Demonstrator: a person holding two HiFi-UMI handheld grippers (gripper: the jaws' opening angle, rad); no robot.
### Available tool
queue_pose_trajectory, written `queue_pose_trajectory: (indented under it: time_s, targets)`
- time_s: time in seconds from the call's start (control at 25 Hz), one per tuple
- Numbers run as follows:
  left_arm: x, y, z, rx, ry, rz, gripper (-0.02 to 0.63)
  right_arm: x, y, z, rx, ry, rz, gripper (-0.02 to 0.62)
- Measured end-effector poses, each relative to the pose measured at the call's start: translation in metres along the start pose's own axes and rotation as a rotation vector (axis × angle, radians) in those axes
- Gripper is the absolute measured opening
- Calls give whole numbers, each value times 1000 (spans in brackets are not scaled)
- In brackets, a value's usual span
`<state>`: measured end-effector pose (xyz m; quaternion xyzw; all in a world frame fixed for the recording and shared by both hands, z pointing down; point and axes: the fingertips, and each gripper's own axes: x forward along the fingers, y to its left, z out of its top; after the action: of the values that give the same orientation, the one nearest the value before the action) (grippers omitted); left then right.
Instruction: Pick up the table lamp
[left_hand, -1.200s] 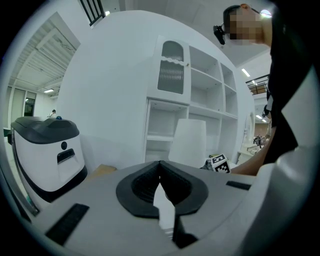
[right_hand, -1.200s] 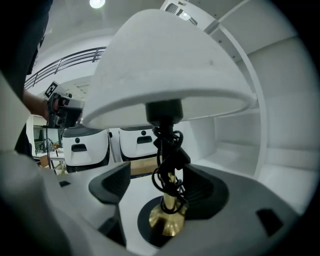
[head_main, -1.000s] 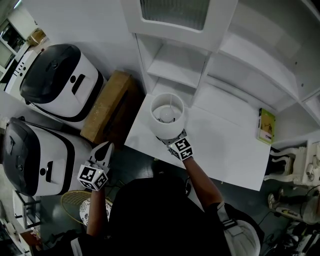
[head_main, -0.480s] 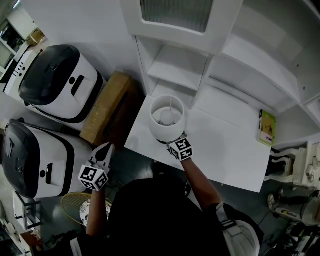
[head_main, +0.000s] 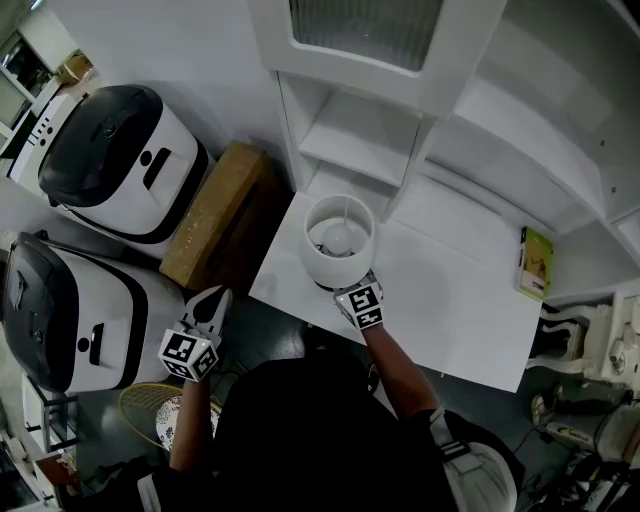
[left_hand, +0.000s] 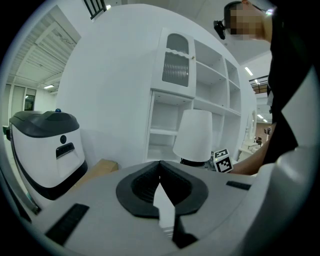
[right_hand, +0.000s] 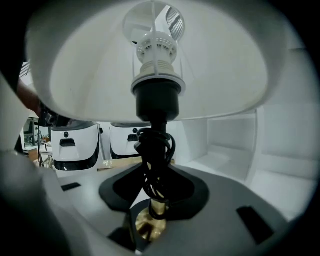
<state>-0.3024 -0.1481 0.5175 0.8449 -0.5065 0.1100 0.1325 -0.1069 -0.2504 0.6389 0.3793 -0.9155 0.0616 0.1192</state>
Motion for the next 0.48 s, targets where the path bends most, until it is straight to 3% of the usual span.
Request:
queue_pose_trajectory:
  time_s: [0.48]
  targets:
    - [-13, 5, -4, 6, 12, 25, 11, -8, 2, 13, -12, -38, 3, 126]
